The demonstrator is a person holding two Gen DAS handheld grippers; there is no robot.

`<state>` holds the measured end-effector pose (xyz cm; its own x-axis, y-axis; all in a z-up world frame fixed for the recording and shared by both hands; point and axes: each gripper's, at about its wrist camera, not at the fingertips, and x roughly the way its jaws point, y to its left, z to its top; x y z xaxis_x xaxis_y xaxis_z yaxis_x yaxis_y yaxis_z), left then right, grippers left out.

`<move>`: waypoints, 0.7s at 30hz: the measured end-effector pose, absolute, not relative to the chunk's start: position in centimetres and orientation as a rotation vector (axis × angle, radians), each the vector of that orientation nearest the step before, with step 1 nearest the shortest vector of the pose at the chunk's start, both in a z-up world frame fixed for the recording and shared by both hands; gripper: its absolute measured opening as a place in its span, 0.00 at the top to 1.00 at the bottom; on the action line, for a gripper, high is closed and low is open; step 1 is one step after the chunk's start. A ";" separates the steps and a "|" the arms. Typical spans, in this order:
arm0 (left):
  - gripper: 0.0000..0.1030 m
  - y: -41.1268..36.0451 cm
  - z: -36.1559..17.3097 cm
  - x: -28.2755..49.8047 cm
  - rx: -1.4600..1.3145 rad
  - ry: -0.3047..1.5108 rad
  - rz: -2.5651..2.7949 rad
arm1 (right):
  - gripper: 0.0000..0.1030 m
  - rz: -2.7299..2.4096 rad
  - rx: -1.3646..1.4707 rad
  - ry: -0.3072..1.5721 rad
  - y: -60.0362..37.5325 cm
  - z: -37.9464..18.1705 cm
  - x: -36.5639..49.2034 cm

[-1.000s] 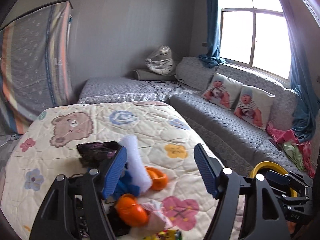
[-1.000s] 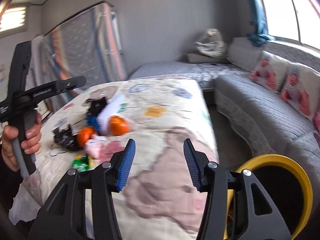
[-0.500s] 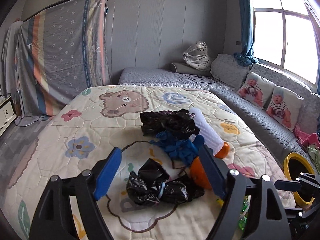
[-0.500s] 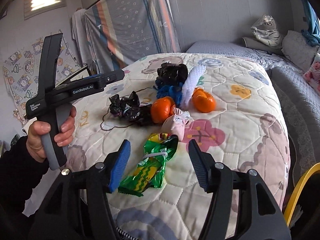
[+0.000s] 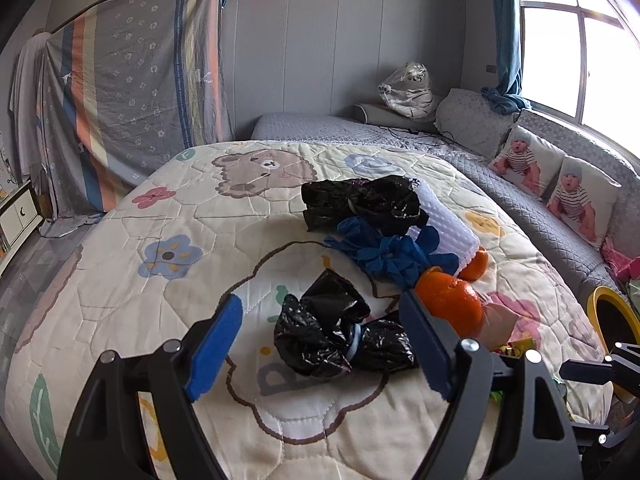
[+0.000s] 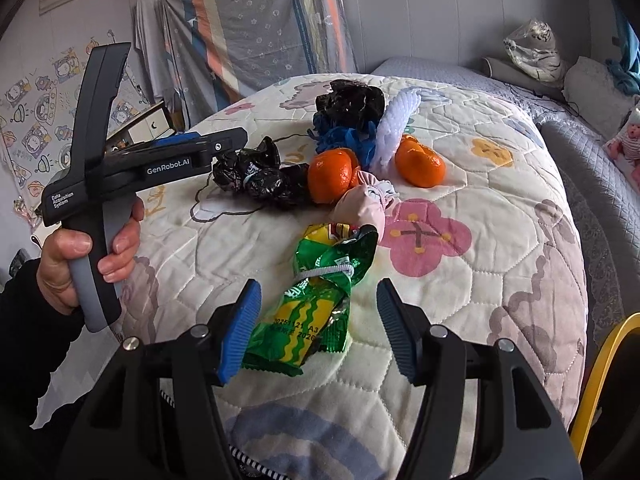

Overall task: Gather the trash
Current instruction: 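Move both open tools back over the remaining trash on the bed, then grasp the green snack wrapper with the right tool while the left tool grasps a black bag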

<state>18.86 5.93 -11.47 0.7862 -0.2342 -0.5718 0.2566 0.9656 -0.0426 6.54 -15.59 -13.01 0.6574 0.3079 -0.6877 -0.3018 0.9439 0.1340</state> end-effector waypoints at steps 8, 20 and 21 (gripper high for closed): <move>0.29 5.1 -12.6 20.5 0.035 0.672 -0.264 | 0.46 0.338 0.004 0.825 -15.3 -14.1 7.7; 0.63 3.9 -13.4 21.9 0.055 0.732 -0.276 | 0.66 0.335 -0.003 0.856 -15.2 -14.7 8.5; 0.66 3.9 -13.4 21.9 0.055 0.732 -0.277 | 0.67 0.336 -0.003 0.856 -15.2 -14.7 8.5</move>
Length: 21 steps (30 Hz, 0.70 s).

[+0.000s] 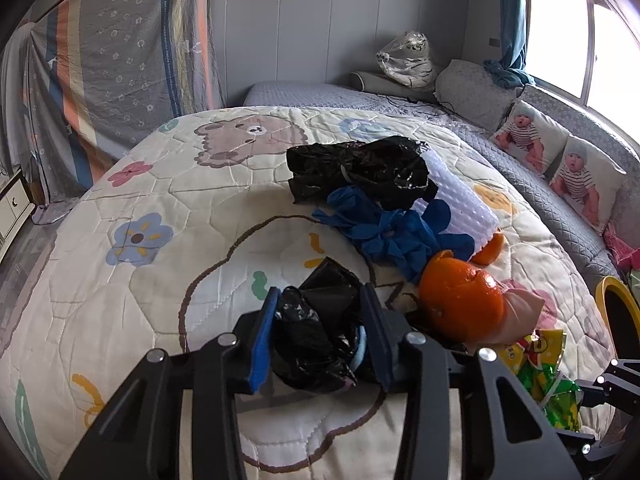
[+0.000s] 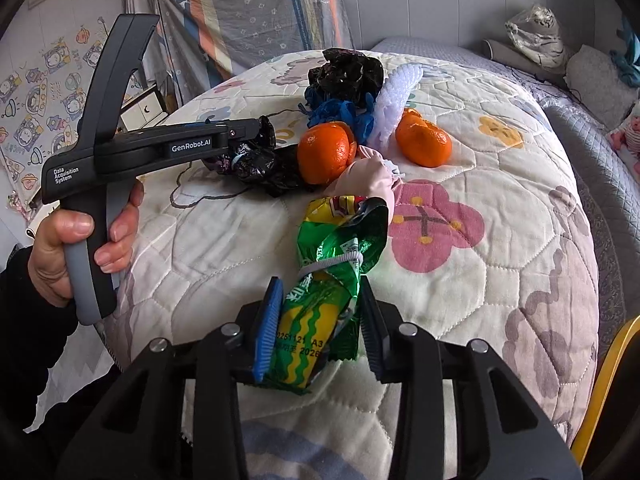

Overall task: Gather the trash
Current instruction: 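Grasp the green snack wrapper with the right tool while the left tool grasps a black bag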

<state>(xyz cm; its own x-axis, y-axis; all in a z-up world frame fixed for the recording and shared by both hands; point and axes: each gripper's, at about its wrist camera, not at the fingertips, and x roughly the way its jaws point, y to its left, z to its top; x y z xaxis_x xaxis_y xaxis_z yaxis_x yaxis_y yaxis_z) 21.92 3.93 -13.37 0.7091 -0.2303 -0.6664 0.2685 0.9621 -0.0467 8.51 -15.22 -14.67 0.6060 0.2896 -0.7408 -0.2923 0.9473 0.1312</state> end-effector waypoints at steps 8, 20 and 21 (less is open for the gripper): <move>0.78 4.0 -12.8 21.7 0.037 0.727 -0.285 | 0.71 0.310 -0.015 0.805 -15.6 -13.6 8.0; 0.81 5.1 -10.1 19.6 0.005 0.644 -0.289 | 0.71 0.279 -0.026 0.710 -16.5 -11.5 7.0; 0.81 5.2 -9.9 19.4 0.001 0.638 -0.287 | 0.71 0.276 -0.025 0.702 -16.6 -11.3 6.9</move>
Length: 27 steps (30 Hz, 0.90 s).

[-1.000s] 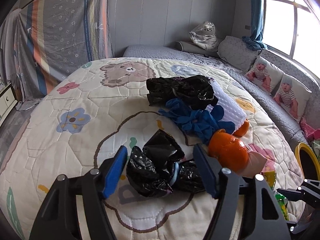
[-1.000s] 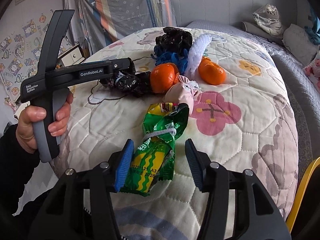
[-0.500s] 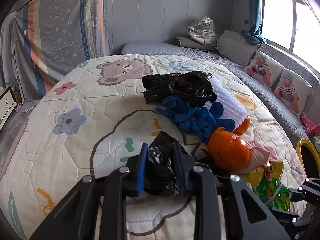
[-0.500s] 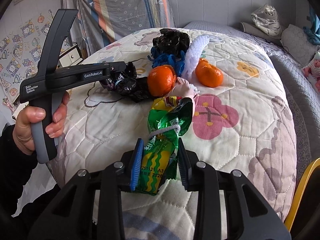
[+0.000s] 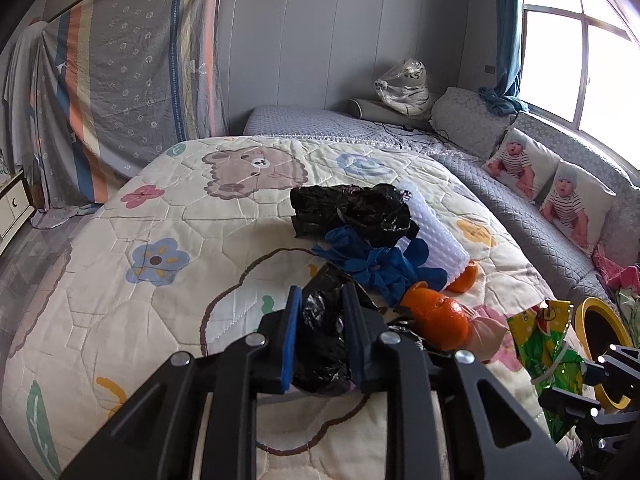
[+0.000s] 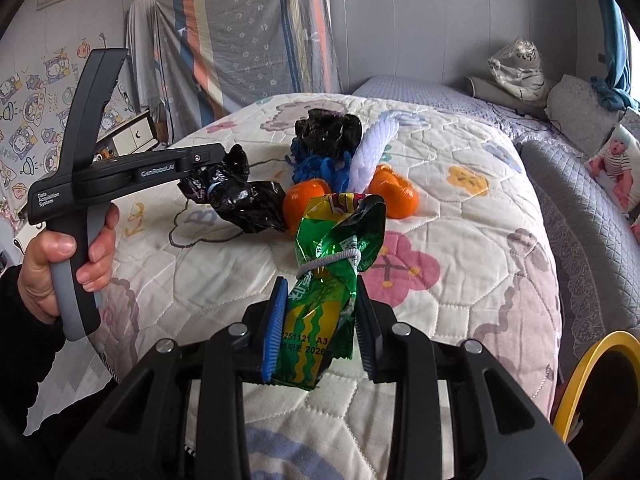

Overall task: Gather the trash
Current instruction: 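Grasp the green snack wrapper with the right tool while the left tool grasps a black bag, then carry the green wrapper and black bag over the yellow-rimmed bin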

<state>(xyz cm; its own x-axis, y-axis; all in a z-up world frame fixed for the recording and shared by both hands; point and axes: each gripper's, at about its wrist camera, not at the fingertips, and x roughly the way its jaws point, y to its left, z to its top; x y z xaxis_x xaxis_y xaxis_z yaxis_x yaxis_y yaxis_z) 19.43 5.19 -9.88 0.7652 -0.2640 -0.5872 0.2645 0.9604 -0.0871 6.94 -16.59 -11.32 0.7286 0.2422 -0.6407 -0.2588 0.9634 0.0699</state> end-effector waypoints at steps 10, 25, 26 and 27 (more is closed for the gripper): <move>0.81 5.6 -7.5 17.8 -0.015 0.564 -0.278 | 0.71 0.236 -0.024 0.653 -17.6 -10.0 6.8; 0.81 3.8 -5.9 16.7 0.004 0.527 -0.314 | 0.71 0.168 -0.006 0.599 -20.0 -8.5 6.8; 0.81 3.5 -5.9 16.6 0.007 0.525 -0.317 | 0.71 0.163 -0.002 0.597 -20.2 -8.5 6.8; 0.81 3.2 -5.8 16.5 0.011 0.524 -0.322 | 0.71 0.156 0.000 0.594 -20.5 -8.4 6.8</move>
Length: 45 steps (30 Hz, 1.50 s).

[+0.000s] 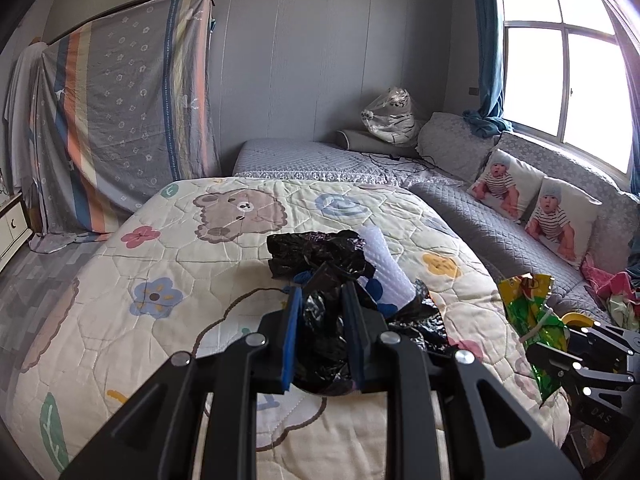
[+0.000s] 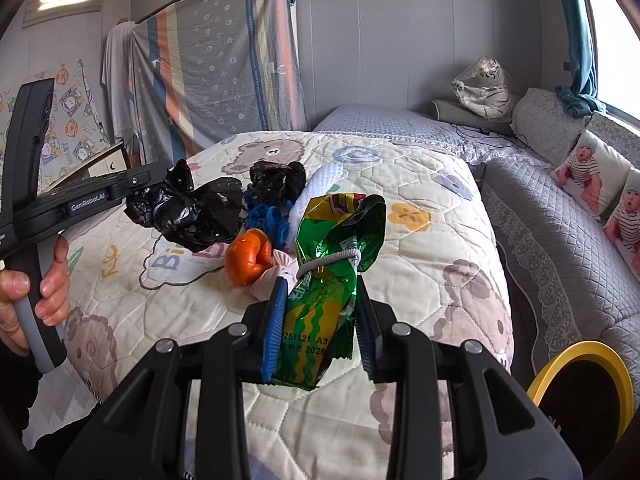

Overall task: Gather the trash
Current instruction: 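Carry the green wrapper and black bag over the yellow-rimmed bin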

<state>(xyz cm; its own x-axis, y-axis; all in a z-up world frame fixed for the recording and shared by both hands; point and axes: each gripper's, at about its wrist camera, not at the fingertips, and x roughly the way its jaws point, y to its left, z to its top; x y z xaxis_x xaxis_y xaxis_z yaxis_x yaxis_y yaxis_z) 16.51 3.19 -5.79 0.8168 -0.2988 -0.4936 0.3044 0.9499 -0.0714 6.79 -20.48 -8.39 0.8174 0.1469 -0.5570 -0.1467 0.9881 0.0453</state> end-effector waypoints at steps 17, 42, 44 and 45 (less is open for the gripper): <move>0.81 -3.5 -4.4 15.5 0.044 0.494 -0.473 | 0.71 0.024 0.052 0.544 -25.6 -7.3 5.6; 0.81 -15.1 -4.0 13.3 0.111 0.486 -0.705 | 0.71 -0.270 0.150 0.540 -36.6 -8.4 1.1; 0.81 -16.2 -4.0 13.0 0.121 0.484 -0.727 | 0.71 -0.301 0.154 0.542 -37.5 -8.6 0.6; 0.81 -16.7 -4.0 12.8 0.125 0.485 -0.737 | 0.71 -0.315 0.155 0.542 -37.9 -8.7 0.2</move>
<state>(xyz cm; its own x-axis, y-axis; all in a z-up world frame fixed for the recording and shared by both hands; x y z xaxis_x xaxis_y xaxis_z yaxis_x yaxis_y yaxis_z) 12.84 -16.72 -4.00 0.6358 -0.6153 -0.4660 0.6718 0.7384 -0.0583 0.22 -37.93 -8.73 0.8103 -0.2531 -0.5285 0.3342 0.9404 0.0621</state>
